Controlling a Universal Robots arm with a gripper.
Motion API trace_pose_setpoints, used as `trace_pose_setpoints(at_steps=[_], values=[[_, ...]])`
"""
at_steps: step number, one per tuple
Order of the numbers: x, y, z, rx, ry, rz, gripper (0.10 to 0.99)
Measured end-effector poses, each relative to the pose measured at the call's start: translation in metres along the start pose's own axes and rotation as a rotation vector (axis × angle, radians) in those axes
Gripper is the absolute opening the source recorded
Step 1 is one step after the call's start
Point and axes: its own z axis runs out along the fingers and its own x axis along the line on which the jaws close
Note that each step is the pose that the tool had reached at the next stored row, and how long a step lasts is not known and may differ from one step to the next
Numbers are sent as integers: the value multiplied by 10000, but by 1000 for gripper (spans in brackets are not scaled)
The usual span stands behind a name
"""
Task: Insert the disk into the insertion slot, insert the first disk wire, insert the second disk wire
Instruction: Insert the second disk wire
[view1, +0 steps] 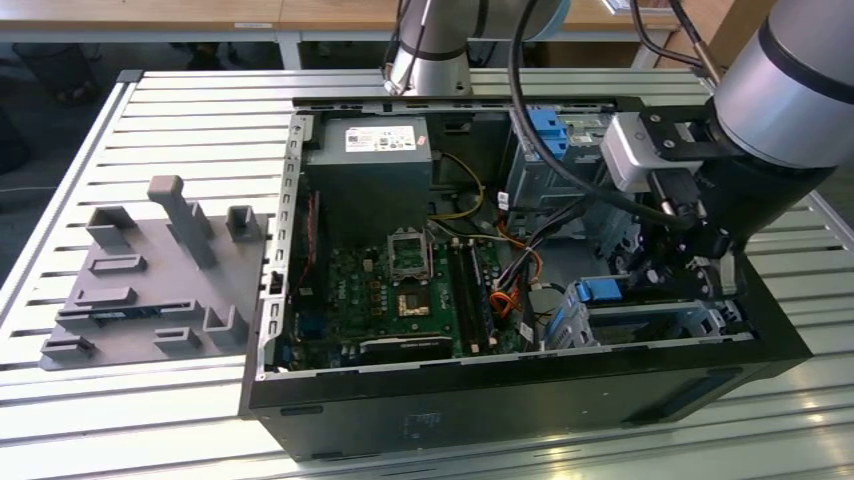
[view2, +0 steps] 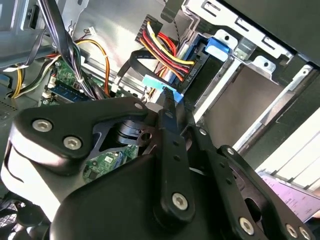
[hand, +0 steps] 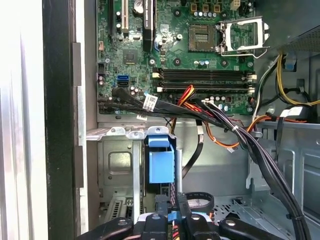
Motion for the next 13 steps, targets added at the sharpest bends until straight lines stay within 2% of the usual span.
trace_pose_setpoints(at_steps=[2, 4, 13], values=[[-2, -1, -19, -11, 6, 1, 208], [-3, -2, -33, -21, 8, 2, 106], [-7, -3, -63, -42, 18, 4, 106]])
